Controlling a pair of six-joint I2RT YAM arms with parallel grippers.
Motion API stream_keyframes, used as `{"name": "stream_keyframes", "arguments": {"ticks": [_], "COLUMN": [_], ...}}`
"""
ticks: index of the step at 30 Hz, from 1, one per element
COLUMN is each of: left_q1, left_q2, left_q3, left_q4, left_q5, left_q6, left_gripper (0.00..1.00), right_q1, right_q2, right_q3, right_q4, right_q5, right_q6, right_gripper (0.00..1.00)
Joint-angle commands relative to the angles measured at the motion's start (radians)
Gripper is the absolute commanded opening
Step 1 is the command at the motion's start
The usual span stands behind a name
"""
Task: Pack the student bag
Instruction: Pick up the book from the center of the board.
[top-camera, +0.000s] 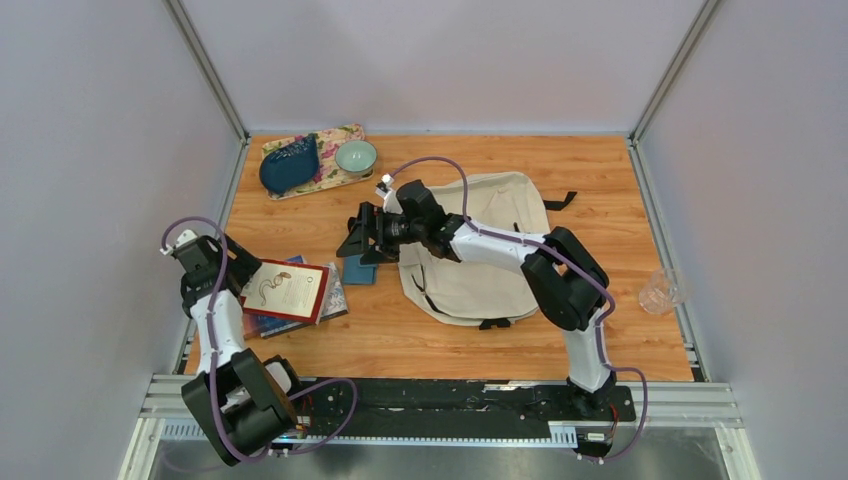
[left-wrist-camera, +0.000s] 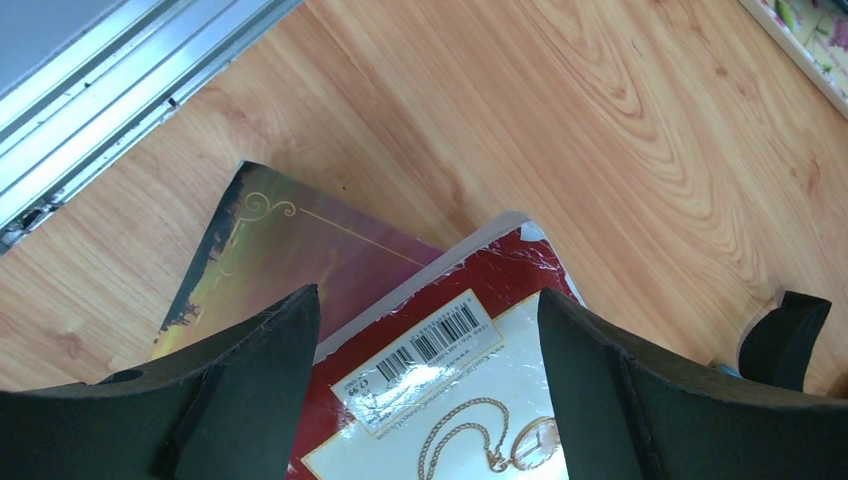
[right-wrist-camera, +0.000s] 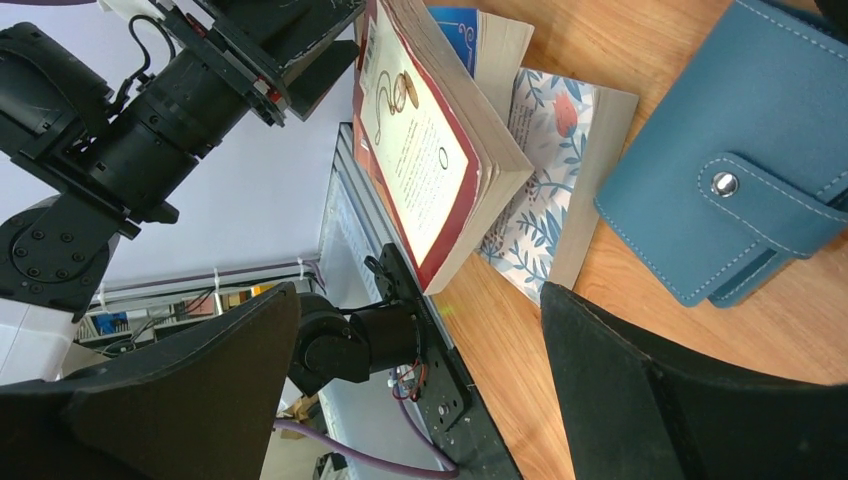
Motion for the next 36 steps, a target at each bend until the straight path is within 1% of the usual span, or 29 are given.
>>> {"name": "stream_keyframes", "arguments": {"ticks": [1,9,13,17,23,24,30,34,36], "left_q1": [0.011,0.011,0.013,0.011,0.010,0.011,0.011,0.011,0.011], "left_q2": [0.004,-0.014,-0.049,-0.081,-0.100,-0.103,-0.115,-0.121,-0.118], "left_q3": [-0.016,-0.100,-0.146,-0.181,-0.201,-0.201,-0.207,-0.218,-0.217], "left_q4": [0.041,0.019,0.029,0.032,0.024,0.024,0.021,0.029,0.026], "left_q5": [0.069,0.183,0.208,0.235,0.252,0.254,0.280,0.297,0.300], "left_q6": [-0.014,-0.040,-0.047,-0.053,-0.059,-0.060,-0.063,-0.068,-0.068], "left_gripper": [0.87,0.87,0.87,0.87,0.87,0.87,0.87,0.85,0.84], "right_q1": [0.008,0.048,0.066,0.075,0.094,0.095,0.121,0.144,0.153], "right_q2": [0.029,0.061,0.084,0.114,0.141,0.144,0.166,0.158,0.152], "right_q3": [0.056,0.105,0.112,0.110,0.090,0.083,0.029,-0.013,-0.036], "right_q4": [0.044,-0.051,-0.076,-0.065,-0.030,-0.019,0.125,0.171,0.202], "right_q5": [-0.016,0.048,0.090,0.081,0.064,0.064,0.058,0.097,0.128], "right_q6": [0.018,-0.007,0.013,0.059,0.121,0.156,0.251,0.329,0.360], "right_gripper": [0.93,0.93,0.93,0.94,0.94,0.94,0.92,0.91,0.88]}}
